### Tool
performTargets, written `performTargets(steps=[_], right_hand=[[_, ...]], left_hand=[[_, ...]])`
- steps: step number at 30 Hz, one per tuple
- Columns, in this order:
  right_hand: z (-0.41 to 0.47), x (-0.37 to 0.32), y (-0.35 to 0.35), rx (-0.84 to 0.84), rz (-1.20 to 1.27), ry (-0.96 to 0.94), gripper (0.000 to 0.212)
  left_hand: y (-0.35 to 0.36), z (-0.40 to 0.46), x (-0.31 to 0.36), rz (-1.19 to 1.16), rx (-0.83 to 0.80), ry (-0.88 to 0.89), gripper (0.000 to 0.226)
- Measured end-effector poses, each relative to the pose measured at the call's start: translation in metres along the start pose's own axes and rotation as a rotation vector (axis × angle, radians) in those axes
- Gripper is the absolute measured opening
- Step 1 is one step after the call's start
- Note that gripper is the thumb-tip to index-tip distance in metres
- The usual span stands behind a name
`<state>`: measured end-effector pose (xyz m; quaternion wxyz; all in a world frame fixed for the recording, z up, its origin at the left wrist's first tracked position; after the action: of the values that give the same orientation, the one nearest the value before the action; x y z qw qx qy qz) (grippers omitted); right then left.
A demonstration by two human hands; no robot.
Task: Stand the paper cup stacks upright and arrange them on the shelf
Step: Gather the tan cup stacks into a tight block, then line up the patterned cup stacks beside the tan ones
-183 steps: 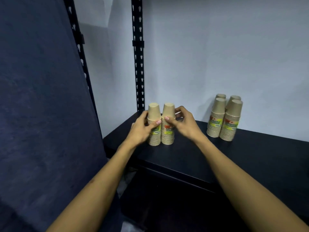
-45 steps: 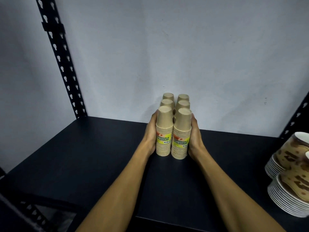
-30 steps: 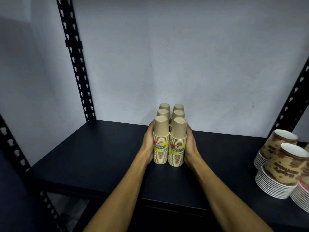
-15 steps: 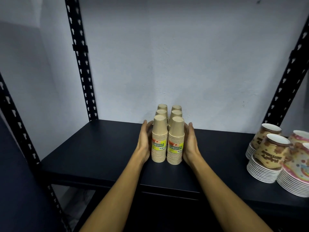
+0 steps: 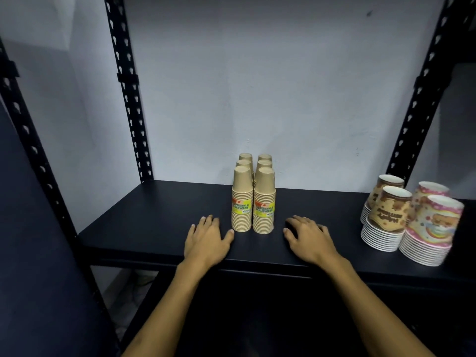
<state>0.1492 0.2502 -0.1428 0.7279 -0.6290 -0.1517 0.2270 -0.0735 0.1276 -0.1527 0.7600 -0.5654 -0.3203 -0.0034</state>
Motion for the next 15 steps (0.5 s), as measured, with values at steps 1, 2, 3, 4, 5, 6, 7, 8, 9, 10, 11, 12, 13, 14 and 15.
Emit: performTargets(steps=[1,2,3,4,5,6,7,8,9,10,11,12,13,14,15], right_hand=[[-0.005,0.001,0.001,-0.015,-0.019,-0.003,0.052],[-0.009,0.002,0.002,-0.030,-0.030,-0.004,0.054],[-0.014,0.004,0.002,-0.043,-0.036,-0.004,0.056],[-0.020,0.005,0.002,-0.050,-0.042,-0.005,0.058],[-0.025,0.007,0.001,-0.055,-0.045,-0.001,0.059],[-0.031,0.010,0.000,-0.054,-0.047,0.002,0.060],[-0.038,0.012,-0.001,-0.050,-0.049,0.005,0.061],[-0.044,0.014,-0.003,-0.043,-0.049,0.008,0.062],[-0.051,0.017,-0.005,-0.031,-0.047,0.012,0.062],[-0.057,0.021,-0.007,-0.017,-0.041,0.015,0.062],[-0.065,0.026,-0.009,-0.002,-0.033,0.017,0.061],[-0.072,0.031,-0.013,0.023,-0.024,0.013,0.059],[-0.079,0.036,-0.018,0.052,-0.017,0.007,0.057],[-0.086,0.043,-0.022,0.079,-0.013,0.003,0.055],[-0.093,0.050,-0.026,0.096,-0.010,0.006,0.053]], left_hand=[[0.000,-0.005,0.001,0.013,0.004,0.000,0.072],[0.000,-0.010,0.002,0.015,0.010,-0.001,0.073],[0.000,-0.016,0.004,0.015,0.018,-0.001,0.074],[0.000,-0.025,0.007,0.011,0.026,0.002,0.075],[0.001,-0.033,0.011,0.007,0.038,0.011,0.075],[0.002,-0.043,0.016,-0.001,0.053,0.023,0.076],[0.004,-0.052,0.023,-0.015,0.067,0.038,0.077],[0.007,-0.063,0.031,-0.029,0.077,0.058,0.078],[0.011,-0.073,0.042,-0.037,0.082,0.084,0.079],[0.017,-0.081,0.053,-0.039,0.079,0.115,0.079],[0.023,-0.089,0.066,-0.043,0.067,0.152,0.080],[0.030,-0.097,0.079,-0.054,0.048,0.194,0.079],[0.037,-0.102,0.093,-0.074,0.028,0.240,0.078],[0.044,-0.106,0.107,-0.101,0.005,0.286,0.076],[0.050,-0.109,0.121,-0.132,-0.020,0.326,0.073]])
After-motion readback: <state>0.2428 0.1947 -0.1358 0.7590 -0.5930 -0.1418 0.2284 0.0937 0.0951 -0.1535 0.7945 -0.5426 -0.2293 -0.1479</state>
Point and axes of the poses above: each hand's wrist, its own z-axis towards the middle knuckle, its own y-axis out of the palm, x = y × z, the point moved 10 cm from there along z, towards the middle knuckle, and after that the axes turned 11 degrees about -z, right-handed, at the moved point
